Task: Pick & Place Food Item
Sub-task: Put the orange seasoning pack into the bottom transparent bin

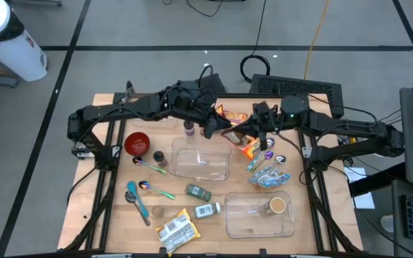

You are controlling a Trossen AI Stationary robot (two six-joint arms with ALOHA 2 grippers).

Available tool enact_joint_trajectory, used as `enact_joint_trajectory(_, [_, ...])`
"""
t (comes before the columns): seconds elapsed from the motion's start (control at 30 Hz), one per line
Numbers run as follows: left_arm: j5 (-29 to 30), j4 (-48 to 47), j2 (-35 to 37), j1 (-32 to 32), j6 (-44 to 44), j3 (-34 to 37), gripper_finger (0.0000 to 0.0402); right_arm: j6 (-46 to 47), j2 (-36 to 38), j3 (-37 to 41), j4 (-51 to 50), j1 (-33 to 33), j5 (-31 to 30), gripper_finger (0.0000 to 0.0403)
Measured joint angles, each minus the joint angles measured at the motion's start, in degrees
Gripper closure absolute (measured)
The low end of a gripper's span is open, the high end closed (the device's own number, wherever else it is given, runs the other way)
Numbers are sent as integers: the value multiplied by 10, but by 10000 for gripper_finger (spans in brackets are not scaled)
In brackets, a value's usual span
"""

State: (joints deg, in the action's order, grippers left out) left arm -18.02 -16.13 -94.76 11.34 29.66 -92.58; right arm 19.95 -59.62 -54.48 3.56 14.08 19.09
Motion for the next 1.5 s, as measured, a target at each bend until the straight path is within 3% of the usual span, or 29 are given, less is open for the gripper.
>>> enact_joint_trajectory(0.33, [3,81,0,6,-38,0,293,22,42,0,9,53,-13,403])
enact_joint_trajectory(0.7, [116,109,0,6,-85,0,293,64,44,0,70,60,-13,403])
enact_joint_trajectory(1.5, [122,131,0,-9,-82,0,293,75,44,0,122,66,-56,403])
